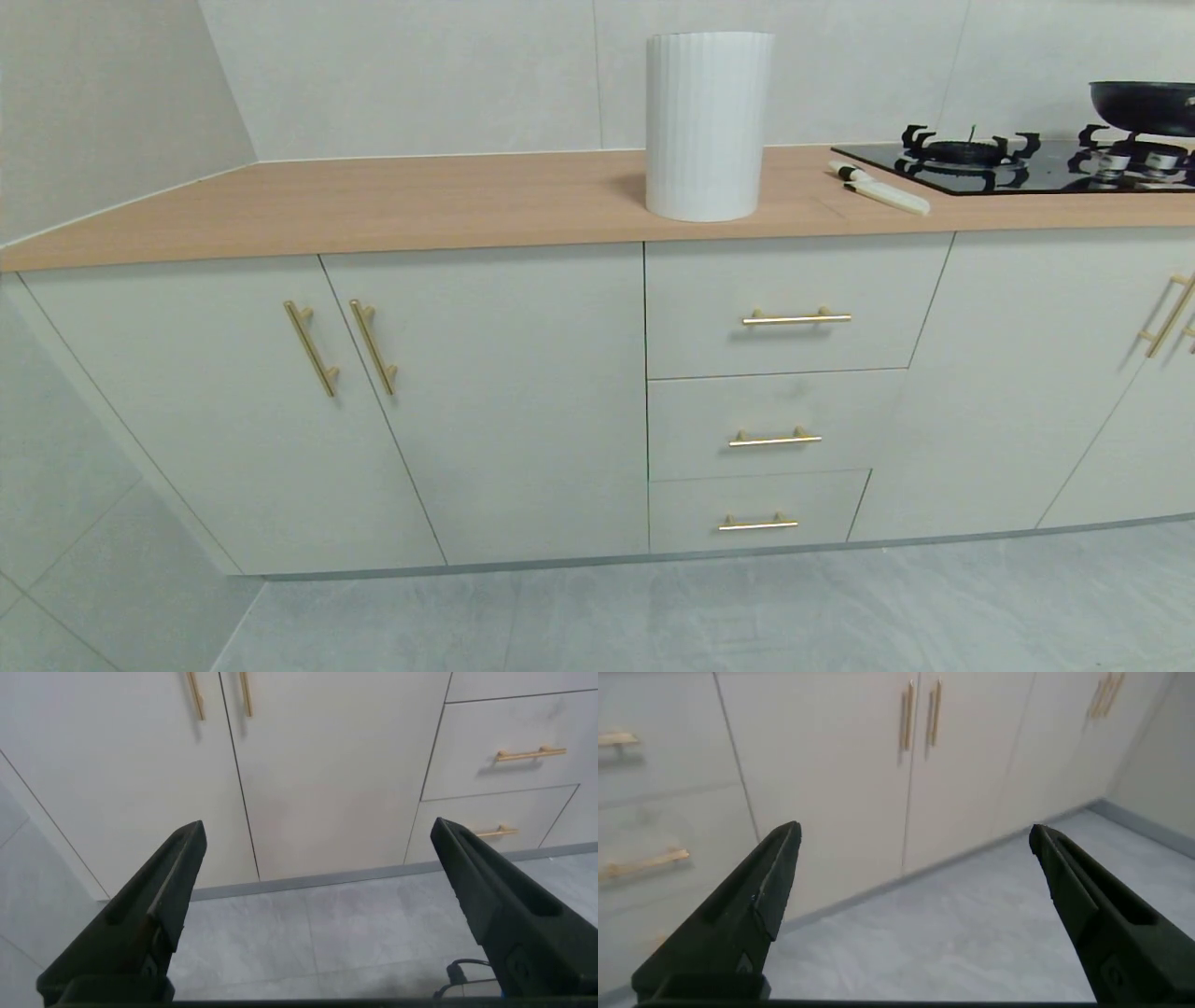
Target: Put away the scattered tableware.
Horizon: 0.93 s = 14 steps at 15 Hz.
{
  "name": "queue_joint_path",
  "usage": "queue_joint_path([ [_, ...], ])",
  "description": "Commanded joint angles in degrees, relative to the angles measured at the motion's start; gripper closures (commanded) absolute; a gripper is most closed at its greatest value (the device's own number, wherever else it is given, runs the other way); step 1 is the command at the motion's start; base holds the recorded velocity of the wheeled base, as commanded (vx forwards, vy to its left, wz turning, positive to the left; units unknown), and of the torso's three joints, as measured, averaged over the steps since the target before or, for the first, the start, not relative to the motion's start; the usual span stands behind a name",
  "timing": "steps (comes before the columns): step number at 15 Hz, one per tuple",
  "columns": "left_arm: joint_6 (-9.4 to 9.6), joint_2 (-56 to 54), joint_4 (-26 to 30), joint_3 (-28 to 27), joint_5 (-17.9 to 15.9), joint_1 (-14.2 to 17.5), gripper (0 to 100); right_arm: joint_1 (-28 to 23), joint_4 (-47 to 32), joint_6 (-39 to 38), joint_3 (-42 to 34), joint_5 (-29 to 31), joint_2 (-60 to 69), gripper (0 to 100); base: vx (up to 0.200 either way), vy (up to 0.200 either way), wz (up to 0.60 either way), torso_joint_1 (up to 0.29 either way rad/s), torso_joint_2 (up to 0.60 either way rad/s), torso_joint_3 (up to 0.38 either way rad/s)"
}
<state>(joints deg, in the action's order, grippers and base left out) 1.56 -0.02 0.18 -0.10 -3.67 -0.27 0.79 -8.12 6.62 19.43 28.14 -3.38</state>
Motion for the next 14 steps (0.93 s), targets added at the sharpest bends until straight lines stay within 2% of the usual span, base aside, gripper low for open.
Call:
queue_joint_path([
  [1,0.02,0.0,0.0,0.0,0.0,0.0,0,-0.6,0.5,-0.4,-2.4,-2.6,3.4,0,0.0,0.0,0.0,0.0,0.0,0.0],
  [2,0.02,0.0,0.0,0.0,0.0,0.0,0,-0.6,1.3,-2.0,-3.7,-6.1,3.4,0,0.0,0.0,0.0,0.0,0.0,0.0],
  [5,0.02,0.0,0.0,0.0,0.0,0.0,0,-0.6,4.0,-10.0,-9.2,-24.4,3.4,0,0.0,0.0,0.0,0.0,0.0,0.0],
  [6,0.02,0.0,0.0,0.0,0.0,0.0,0,-0.6,4.0,-11.2,-11.3,-28.4,3.4,0,0.0,0.0,0.0,0.0,0.0,0.0],
  [9,0.02,0.0,0.0,0.0,0.0,0.0,0,-0.6,4.9,-11.2,-17.1,-31.8,3.4,0,0.0,0.0,0.0,0.0,0.0,0.0],
  [14,0.02,0.0,0.0,0.0,0.0,0.0,0,-0.6,5.8,-10.9,-17.5,-33.1,3.3,0,0.0,0.0,0.0,0.0,0.0,0.0],
])
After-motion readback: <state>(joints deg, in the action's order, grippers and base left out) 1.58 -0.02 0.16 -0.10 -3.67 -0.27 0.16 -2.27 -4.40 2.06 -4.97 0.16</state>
